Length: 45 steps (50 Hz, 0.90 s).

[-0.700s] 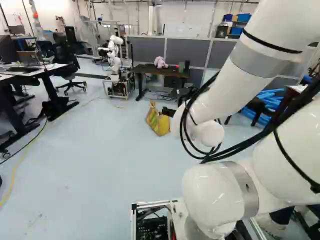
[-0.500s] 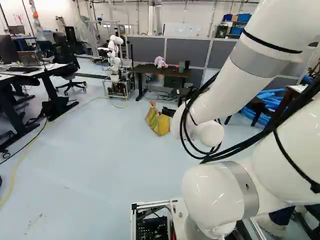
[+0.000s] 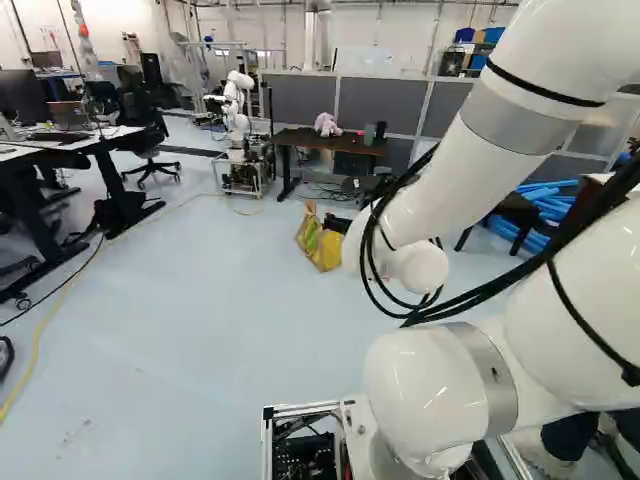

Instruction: Pick up the bag on the ground and place it on the table

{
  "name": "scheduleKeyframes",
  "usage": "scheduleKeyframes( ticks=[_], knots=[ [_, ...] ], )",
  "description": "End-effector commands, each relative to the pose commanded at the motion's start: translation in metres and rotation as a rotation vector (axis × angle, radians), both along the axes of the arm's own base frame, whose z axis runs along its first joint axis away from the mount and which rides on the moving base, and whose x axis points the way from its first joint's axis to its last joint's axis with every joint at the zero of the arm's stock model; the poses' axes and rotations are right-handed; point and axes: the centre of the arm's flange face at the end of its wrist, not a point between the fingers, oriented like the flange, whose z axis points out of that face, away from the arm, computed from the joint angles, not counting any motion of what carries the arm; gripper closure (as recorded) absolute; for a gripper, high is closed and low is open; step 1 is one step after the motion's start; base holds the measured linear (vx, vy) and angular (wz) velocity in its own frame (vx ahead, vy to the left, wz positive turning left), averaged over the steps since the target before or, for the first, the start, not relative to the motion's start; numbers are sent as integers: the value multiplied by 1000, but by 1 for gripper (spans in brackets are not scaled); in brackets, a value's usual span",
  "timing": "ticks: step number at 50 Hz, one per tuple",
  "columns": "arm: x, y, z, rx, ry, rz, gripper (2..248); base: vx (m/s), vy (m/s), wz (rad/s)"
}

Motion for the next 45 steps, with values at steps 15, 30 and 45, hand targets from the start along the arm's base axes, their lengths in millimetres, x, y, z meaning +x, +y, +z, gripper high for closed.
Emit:
scheduleKeyframes(
  ticks=[15, 30, 45],
  knots=[
    [0, 0, 0, 0, 0, 0, 3, 34, 1, -7],
    [0, 0, 0, 0, 0, 0, 3, 73, 2, -6],
    [0, 0, 0, 0, 0, 0, 3, 123, 3, -10]
  ],
)
